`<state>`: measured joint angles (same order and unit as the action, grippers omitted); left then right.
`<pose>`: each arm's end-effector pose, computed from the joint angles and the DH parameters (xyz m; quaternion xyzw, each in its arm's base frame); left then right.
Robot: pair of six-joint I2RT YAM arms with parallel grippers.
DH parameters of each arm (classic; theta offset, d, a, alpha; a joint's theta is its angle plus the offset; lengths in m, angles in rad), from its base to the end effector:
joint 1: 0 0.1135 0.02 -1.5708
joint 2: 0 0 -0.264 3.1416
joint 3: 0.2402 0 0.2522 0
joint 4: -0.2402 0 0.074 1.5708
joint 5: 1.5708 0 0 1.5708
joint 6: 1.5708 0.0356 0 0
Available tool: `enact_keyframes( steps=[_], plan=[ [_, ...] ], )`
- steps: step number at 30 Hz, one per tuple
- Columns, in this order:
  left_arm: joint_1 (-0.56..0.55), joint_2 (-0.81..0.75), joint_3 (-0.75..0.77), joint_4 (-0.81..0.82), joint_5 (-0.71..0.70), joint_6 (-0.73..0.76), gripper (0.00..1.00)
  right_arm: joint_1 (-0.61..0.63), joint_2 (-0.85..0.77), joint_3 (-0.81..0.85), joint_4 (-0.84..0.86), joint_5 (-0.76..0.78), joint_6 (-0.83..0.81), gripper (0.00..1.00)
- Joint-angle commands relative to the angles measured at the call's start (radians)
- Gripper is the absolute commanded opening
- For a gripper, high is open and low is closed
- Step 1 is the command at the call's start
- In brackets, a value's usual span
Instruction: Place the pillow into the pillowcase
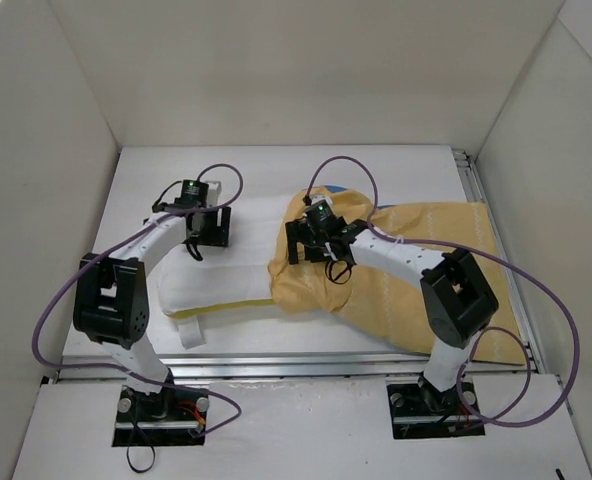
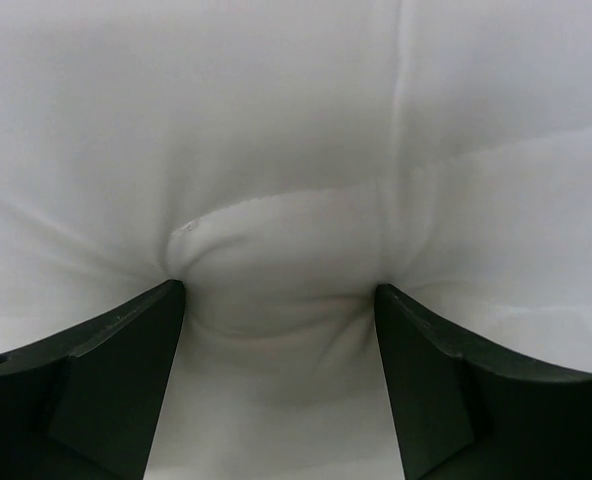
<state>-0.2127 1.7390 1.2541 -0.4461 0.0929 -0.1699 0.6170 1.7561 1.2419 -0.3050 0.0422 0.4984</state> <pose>0.3651 -0.0822 0.2249 0.0349 0.9477 -0.1030 0.3000 0.3159 0.2223 0.2247 -0.0474 0.9288 0.1775 0.3217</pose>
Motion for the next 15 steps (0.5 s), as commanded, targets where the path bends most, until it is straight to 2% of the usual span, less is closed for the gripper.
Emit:
enact_keyframes(
  steps=[1,4,8,15],
  plan=[
    [-0.002,-0.082,-0.152,-0.108,0.125,-0.118,0.71,-0.022,0.075,0.089,0.046,0.042,-0.017,0.94],
    [-0.043,-0.124,-0.244,-0.034,0.169,-0.19,0.71,-0.034,0.152,0.174,0.046,0.044,-0.046,0.93],
    [-0.123,-0.133,-0.288,-0.007,0.197,-0.243,0.7,-0.052,0.193,0.273,0.046,0.035,-0.081,0.93],
    [-0.353,-0.154,-0.337,0.144,0.346,-0.378,0.7,-0.077,0.27,0.401,0.046,0.038,-0.118,0.93]
  ],
)
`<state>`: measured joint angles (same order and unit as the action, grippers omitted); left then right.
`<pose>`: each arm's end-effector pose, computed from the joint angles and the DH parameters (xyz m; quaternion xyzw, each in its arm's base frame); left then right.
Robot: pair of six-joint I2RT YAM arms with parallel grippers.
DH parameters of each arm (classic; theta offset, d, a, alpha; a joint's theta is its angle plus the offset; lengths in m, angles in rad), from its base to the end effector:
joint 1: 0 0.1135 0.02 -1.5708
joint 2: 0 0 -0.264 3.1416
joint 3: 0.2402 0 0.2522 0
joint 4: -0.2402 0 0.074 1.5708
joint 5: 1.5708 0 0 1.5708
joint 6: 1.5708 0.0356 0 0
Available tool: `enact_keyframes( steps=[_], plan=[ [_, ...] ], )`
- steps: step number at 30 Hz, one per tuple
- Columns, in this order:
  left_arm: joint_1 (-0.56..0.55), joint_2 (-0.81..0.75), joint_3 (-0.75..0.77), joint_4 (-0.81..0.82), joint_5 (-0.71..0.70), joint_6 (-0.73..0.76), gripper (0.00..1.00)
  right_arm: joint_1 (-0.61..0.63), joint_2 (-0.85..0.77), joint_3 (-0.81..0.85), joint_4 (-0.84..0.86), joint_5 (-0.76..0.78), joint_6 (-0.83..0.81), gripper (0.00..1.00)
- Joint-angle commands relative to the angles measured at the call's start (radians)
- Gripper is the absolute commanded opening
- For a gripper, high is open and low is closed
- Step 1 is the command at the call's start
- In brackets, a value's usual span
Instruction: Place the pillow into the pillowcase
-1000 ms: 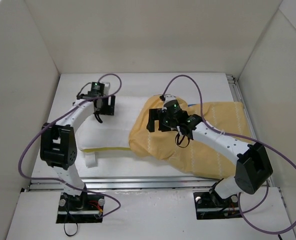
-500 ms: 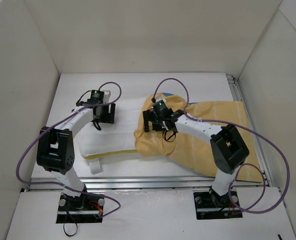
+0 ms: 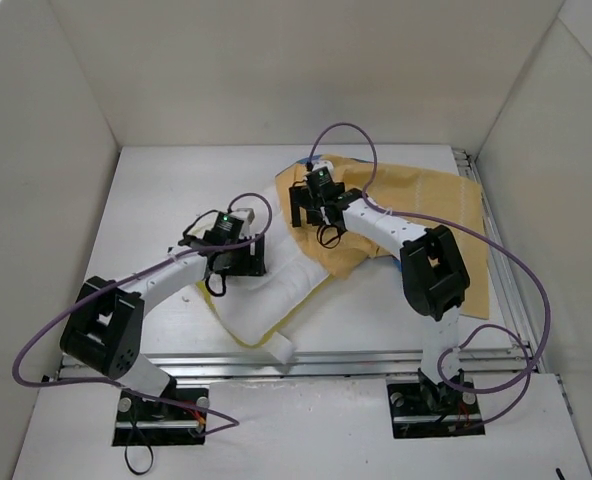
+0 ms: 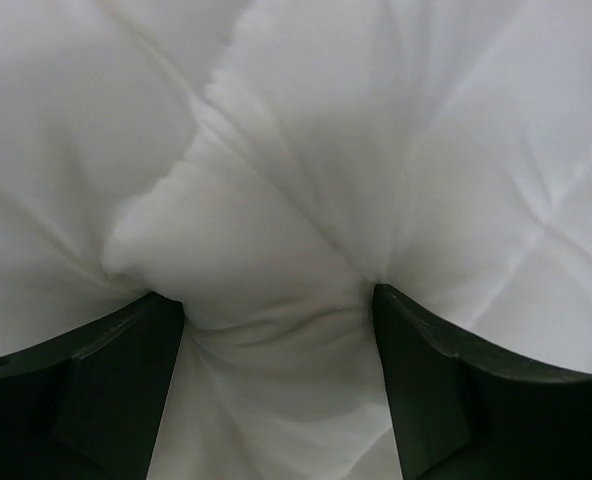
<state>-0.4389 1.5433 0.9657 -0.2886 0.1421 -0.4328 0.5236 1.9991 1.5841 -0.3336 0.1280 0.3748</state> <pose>0.2889 -0.1412 0.2107 0.0274 0.9361 -0.2057 0.2839 0.3990 0.2251 0.2354 -0.0425 0.9142 0.1204 0.3847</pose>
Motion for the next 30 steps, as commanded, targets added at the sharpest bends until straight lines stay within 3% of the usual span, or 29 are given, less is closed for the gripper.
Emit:
enact_keyframes(
  steps=[1,7,11,14,19,22,26,30],
  plan=[
    [-0.142,0.046,-0.05,0.023,0.319,-0.122,0.7,0.012,0.033,0.065,0.076,-0.047,0.006,0.93],
    [-0.265,0.077,0.007,0.032,0.356,-0.124,0.69,-0.01,0.066,0.096,0.077,-0.047,-0.008,0.94],
    [-0.302,0.011,0.01,0.04,0.36,-0.13,0.69,-0.043,0.052,0.096,0.076,-0.047,-0.034,0.93],
    [-0.302,-0.075,0.045,-0.027,0.286,-0.101,0.7,-0.069,-0.005,0.065,0.074,-0.048,-0.05,0.94],
    [-0.149,-0.265,0.149,-0.118,0.186,0.009,0.79,-0.118,-0.25,-0.074,0.074,-0.071,-0.08,0.96],
    [0.011,-0.291,0.218,-0.094,0.209,0.055,0.8,-0.132,-0.419,-0.156,0.074,-0.096,-0.097,0.98],
    [0.202,-0.183,0.316,-0.049,0.224,0.144,0.8,-0.139,-0.597,-0.251,0.068,-0.114,-0.085,0.98],
    [0.287,-0.025,0.399,-0.006,0.301,0.187,0.78,-0.145,-0.742,-0.403,0.059,-0.058,-0.011,0.98]
  ],
)
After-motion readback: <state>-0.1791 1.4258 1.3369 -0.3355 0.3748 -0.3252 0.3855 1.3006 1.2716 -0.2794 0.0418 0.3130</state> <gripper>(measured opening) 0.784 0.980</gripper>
